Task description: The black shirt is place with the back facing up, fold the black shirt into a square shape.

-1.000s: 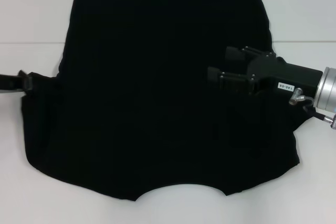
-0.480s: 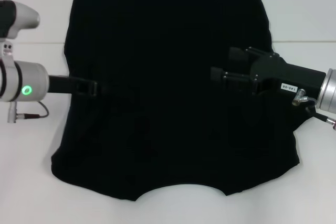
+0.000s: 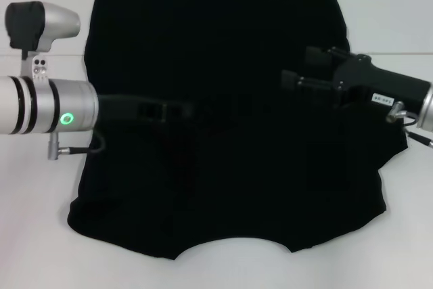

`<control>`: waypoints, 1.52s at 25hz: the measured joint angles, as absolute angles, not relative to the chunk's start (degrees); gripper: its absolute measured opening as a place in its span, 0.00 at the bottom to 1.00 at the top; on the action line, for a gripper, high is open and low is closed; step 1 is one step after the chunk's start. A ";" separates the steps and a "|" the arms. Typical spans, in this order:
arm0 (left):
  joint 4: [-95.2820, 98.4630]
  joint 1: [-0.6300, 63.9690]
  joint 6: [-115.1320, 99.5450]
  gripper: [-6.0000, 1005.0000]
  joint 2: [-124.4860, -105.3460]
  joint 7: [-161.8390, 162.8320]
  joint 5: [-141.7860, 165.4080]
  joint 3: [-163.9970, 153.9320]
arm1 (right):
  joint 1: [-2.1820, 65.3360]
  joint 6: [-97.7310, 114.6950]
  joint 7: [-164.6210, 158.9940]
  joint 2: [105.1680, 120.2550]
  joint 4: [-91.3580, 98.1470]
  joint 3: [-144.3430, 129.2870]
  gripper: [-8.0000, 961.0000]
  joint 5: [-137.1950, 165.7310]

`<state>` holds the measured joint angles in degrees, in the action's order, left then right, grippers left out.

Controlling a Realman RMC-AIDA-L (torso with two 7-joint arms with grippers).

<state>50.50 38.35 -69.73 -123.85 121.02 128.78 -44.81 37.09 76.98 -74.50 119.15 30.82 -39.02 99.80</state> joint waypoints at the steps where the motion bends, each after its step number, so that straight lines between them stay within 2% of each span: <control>1: 50.42 38.26 -71.09 0.15 -123.85 119.18 126.58 -44.86 | 37.04 76.90 -75.37 118.89 31.06 -38.90 0.95 99.80; 4: 48.76 37.69 -74.01 0.27 -123.84 111.35 119.34 -44.81 | 36.83 76.49 -79.92 117.47 31.71 -38.60 0.95 100.05; 14: 32.30 36.78 -81.12 0.67 -123.87 70.01 99.58 -44.45 | 36.28 72.12 -115.92 110.63 38.03 -39.10 0.95 114.35; 18: 29.33 36.82 -81.12 0.79 -124.05 60.65 99.55 -46.57 | 36.23 72.32 -127.26 109.03 40.91 -39.25 0.95 123.23; 23: 29.78 36.23 -80.14 0.92 -124.08 55.07 102.12 -50.17 | 36.22 72.69 -136.65 108.31 42.97 -39.16 0.95 133.21; 38: 29.94 36.62 -80.10 0.93 -124.05 53.96 103.28 -49.60 | 39.74 64.77 -142.60 109.12 35.57 -39.29 0.95 143.28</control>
